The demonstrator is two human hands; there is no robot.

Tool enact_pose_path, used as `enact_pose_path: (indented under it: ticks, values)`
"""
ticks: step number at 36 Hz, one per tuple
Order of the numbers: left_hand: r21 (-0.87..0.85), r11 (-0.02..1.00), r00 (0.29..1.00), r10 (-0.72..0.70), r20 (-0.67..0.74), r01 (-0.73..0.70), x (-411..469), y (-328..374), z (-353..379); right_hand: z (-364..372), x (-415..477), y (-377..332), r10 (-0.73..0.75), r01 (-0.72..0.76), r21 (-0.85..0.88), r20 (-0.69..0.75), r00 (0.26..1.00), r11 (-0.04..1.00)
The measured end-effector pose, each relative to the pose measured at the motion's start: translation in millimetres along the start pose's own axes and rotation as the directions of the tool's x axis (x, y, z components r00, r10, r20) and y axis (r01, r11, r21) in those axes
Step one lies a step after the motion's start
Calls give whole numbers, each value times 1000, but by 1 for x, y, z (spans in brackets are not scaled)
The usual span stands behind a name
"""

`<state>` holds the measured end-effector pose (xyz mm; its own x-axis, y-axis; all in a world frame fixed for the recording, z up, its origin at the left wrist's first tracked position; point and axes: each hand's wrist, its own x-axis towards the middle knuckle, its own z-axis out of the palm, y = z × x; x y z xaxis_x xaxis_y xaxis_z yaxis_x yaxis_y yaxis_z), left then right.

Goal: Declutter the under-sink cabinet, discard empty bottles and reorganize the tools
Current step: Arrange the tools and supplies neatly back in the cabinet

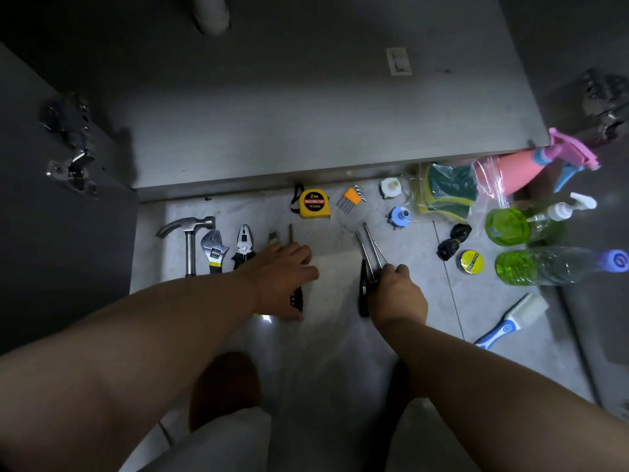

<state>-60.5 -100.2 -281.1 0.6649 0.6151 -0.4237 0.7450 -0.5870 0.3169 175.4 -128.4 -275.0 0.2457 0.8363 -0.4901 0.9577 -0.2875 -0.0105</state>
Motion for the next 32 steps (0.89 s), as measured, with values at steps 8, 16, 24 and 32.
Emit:
enact_pose_path:
  ticks: [8,16,24,32]
  values:
    - [-50,998,1000,27,-16,-27,-3,0,7,2,-1,1,38,-39,114,14,999,993]
    - [-69,998,1000,-2,-31,0,-4,2,6,-6,-6,-40,-214,175,293,104,971,940]
    - [-106,994,997,-30,-70,22,-5,4,11,14,-5,-71,-210,123,299,281,936,946]
    - [-90,996,995,-19,-97,10,-1,2,20,2,-4,-42,-163,163,285,-25,986,945]
